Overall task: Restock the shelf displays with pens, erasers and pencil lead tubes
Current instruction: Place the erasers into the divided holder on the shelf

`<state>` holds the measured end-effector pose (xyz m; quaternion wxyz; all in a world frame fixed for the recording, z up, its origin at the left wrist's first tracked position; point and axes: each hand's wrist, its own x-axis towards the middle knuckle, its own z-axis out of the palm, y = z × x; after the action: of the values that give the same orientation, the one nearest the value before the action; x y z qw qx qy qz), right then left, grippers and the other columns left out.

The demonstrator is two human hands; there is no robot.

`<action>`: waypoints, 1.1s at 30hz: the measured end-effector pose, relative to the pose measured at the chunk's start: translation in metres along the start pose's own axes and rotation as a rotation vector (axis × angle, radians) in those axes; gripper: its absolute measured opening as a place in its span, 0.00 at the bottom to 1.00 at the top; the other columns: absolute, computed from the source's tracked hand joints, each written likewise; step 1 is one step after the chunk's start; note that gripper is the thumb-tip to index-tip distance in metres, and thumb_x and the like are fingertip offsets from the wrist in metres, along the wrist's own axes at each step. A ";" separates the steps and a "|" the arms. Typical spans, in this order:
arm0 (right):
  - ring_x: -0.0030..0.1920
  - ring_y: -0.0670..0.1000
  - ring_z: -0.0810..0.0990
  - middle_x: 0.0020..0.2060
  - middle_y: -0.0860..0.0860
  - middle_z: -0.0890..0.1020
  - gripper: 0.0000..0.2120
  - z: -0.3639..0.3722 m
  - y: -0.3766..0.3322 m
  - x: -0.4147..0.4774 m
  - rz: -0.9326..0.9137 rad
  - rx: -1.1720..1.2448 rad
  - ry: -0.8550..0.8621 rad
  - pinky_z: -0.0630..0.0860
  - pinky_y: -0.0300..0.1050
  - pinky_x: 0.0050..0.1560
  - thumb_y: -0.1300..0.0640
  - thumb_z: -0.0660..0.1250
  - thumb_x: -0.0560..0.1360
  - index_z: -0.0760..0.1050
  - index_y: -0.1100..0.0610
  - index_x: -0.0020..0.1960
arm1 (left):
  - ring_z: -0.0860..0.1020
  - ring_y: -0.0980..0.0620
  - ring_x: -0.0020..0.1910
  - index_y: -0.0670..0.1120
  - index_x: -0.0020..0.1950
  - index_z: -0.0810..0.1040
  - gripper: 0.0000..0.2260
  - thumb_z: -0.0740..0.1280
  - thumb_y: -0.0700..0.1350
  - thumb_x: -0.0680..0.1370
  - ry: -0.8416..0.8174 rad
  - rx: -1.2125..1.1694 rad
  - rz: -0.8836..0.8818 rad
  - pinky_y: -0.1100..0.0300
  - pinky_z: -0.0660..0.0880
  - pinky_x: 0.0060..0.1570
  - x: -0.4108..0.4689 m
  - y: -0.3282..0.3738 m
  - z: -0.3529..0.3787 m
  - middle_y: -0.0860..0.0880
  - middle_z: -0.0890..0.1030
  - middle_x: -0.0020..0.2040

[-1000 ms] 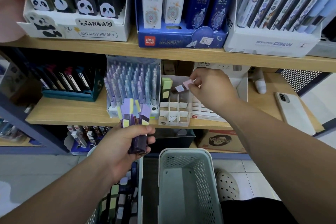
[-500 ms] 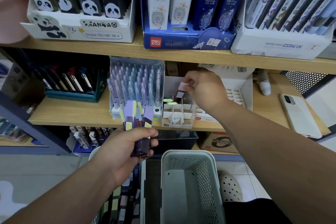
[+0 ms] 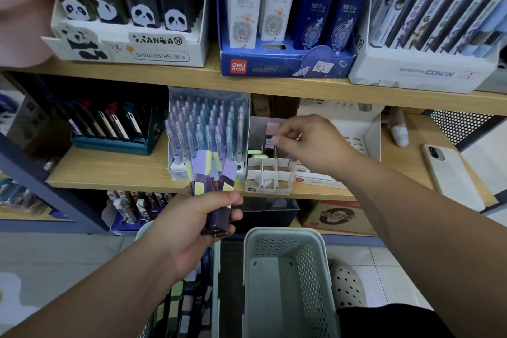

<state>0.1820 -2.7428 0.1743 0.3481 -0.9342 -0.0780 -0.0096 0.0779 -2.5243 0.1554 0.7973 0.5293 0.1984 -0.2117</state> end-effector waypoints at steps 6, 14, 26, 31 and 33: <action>0.30 0.46 0.78 0.32 0.51 0.82 0.13 0.003 -0.045 -0.036 0.131 0.394 -0.412 0.71 0.37 0.29 0.47 0.73 0.75 0.81 0.57 0.50 | 0.79 0.51 0.32 0.36 0.57 0.79 0.20 0.73 0.38 0.66 -0.106 0.018 -0.011 0.60 0.76 0.32 -0.007 0.001 0.017 0.42 0.85 0.43; 0.28 0.48 0.78 0.31 0.53 0.81 0.01 -0.008 -0.037 -0.042 0.306 0.554 -0.378 0.71 0.40 0.30 0.60 0.70 0.77 0.79 0.57 0.48 | 0.80 0.49 0.33 0.39 0.58 0.81 0.17 0.72 0.42 0.70 -0.163 0.023 -0.024 0.58 0.75 0.32 -0.015 -0.003 0.024 0.38 0.85 0.50; 0.33 0.49 0.82 0.41 0.59 0.85 0.12 -0.021 -0.017 -0.038 0.318 0.678 -0.353 0.78 0.38 0.31 0.70 0.67 0.77 0.79 0.62 0.59 | 0.80 0.50 0.33 0.39 0.59 0.81 0.16 0.72 0.39 0.72 -0.043 0.058 -0.013 0.58 0.76 0.33 -0.008 -0.007 0.023 0.43 0.84 0.40; 0.34 0.50 0.82 0.37 0.58 0.85 0.10 -0.029 -0.002 -0.034 0.342 0.557 -0.262 0.80 0.42 0.37 0.69 0.67 0.77 0.80 0.60 0.57 | 0.81 0.50 0.33 0.41 0.56 0.81 0.10 0.73 0.40 0.75 0.066 0.102 -0.034 0.55 0.76 0.38 -0.003 -0.009 0.017 0.42 0.86 0.44; 0.34 0.51 0.83 0.38 0.58 0.85 0.10 -0.033 0.003 -0.033 0.348 0.544 -0.242 0.80 0.41 0.36 0.68 0.67 0.78 0.80 0.58 0.57 | 0.81 0.50 0.33 0.41 0.57 0.81 0.11 0.73 0.41 0.75 0.064 0.096 -0.028 0.55 0.76 0.38 -0.003 -0.007 0.016 0.42 0.86 0.45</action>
<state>0.1510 -2.7712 0.1950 0.5692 -0.8007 0.0421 0.1821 0.0732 -2.5409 0.1571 0.7610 0.5709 0.2208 -0.2149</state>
